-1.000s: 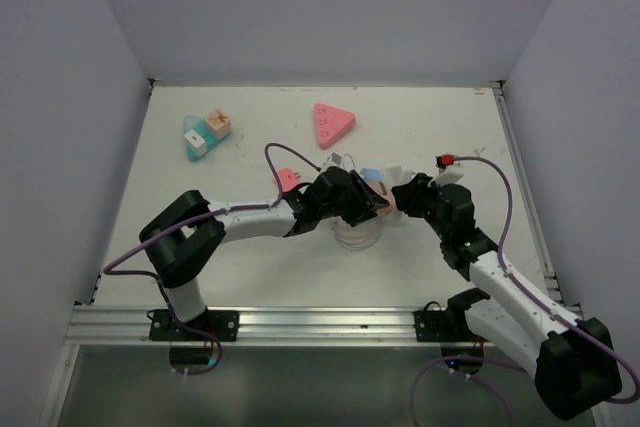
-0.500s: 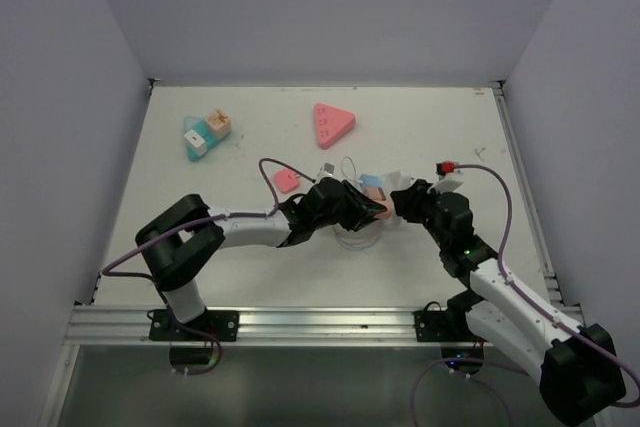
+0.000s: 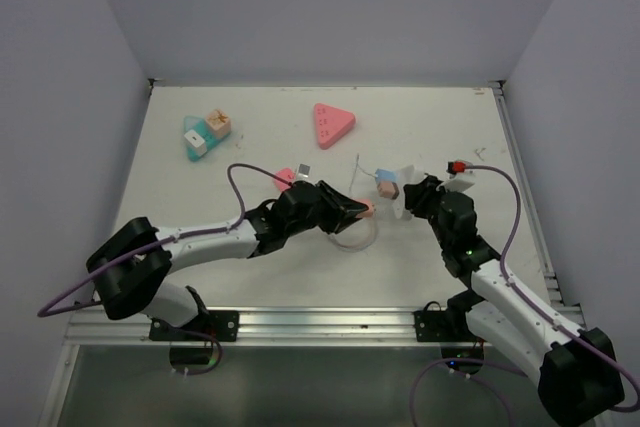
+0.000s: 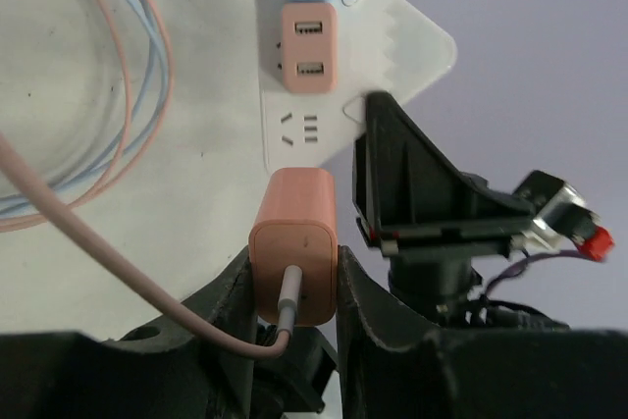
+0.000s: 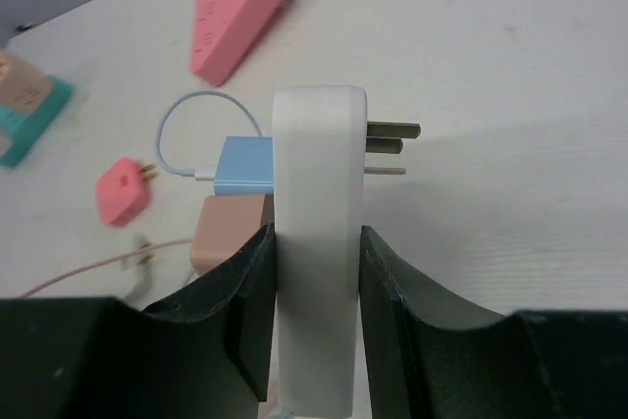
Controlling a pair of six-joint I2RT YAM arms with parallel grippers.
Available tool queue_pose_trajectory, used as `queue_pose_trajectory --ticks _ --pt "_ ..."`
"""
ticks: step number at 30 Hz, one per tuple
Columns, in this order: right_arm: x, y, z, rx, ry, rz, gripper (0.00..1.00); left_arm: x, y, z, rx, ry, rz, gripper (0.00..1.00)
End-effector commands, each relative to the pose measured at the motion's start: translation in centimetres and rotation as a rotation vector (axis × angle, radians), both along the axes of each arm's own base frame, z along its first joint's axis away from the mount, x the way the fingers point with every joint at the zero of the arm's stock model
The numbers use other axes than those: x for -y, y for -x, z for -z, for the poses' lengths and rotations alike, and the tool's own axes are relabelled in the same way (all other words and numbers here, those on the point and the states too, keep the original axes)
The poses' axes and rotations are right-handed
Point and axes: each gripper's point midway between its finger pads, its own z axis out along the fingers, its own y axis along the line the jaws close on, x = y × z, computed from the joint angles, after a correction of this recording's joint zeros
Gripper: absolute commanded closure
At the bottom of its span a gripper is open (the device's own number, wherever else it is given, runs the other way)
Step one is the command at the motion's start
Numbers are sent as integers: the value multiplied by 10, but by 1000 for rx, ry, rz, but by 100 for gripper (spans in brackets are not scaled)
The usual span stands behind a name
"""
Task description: Pull the plug off the socket
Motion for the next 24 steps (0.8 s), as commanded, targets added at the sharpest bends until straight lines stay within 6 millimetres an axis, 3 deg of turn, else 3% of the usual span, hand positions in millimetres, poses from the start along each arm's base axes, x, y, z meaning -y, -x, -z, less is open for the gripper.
queue_pose_trajectory --ticks 1,6,9,13,16,21,24 --pt "57 -15 -2 35 114 262 100 -18 8 -22 -1 37 -3 100" --pt "46 -15 -11 78 94 203 100 -33 13 -31 14 33 16 100" --pt "44 -14 -16 87 83 186 100 -49 7 -23 55 -47 10 100" --pt "38 -13 -20 100 70 157 100 -68 -2 5 127 -142 77 100" --pt "31 -13 -23 112 60 118 100 -80 -7 33 166 -237 123 94" --pt "23 -14 -24 113 51 79 100 -83 3 72 167 -285 192 86" --pt "21 -13 -27 124 49 61 100 -81 6 84 156 -267 204 79"
